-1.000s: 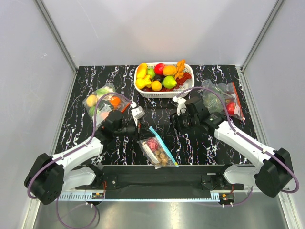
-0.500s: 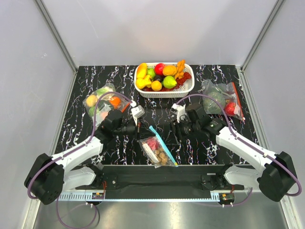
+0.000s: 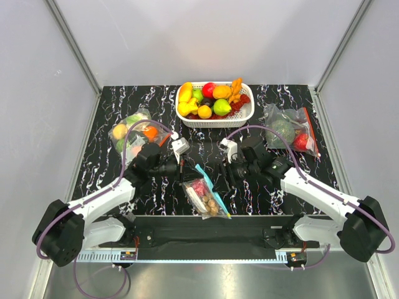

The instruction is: Open the zip-top bag and remove the fake food

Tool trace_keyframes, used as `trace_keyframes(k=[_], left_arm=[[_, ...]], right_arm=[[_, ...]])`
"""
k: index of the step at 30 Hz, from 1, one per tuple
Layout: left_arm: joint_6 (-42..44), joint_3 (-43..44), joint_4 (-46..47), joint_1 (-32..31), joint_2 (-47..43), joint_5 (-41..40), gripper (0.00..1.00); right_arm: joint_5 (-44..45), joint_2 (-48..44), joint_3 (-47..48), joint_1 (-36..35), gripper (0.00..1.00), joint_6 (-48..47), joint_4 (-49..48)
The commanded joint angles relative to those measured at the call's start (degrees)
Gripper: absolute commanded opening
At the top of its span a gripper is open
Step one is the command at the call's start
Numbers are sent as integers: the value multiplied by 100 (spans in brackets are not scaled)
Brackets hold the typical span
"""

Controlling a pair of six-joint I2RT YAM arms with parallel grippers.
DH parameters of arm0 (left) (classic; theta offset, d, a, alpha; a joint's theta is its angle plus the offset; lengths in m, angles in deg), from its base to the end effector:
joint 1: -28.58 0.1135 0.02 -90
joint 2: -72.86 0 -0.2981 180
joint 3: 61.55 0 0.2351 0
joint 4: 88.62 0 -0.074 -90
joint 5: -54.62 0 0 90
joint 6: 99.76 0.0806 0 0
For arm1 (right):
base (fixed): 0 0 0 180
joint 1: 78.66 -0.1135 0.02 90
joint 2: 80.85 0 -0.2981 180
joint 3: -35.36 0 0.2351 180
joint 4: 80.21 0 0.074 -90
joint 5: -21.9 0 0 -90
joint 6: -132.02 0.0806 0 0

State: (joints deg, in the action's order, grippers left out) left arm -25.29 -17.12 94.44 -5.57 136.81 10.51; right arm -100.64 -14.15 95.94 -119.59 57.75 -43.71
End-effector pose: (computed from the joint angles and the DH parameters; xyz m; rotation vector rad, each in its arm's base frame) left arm 0.1624 -0.1801 0.2659 0.8974 1.7716 -1.3218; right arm 0.1531 0.1902 0.2661 -0.8352 2.3075 1.1321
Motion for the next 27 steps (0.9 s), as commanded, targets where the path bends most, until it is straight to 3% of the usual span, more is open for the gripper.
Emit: trace_keyframes(k=[1, 13, 18, 24, 26, 27], left_arm=[[-29, 252, 351, 31, 22, 157, 0], [-29, 225, 325, 31, -57, 113, 0], [-29, 217, 325, 31, -92, 131, 0], [-73, 243, 316, 31, -66, 87, 0], [-82, 261, 290, 31, -49, -27, 8], [-117, 295, 237, 31, -66, -97, 14]], right_arm=[[-113, 80, -71, -117, 56, 123, -361], [72, 283, -98, -258, 52, 141, -493], [168, 247, -124, -258, 29, 106, -423], [-148, 256, -220, -275, 10, 176, -668], [-174, 186, -238, -284, 0, 220, -809], [-166, 151, -256, -284, 0, 273, -870]])
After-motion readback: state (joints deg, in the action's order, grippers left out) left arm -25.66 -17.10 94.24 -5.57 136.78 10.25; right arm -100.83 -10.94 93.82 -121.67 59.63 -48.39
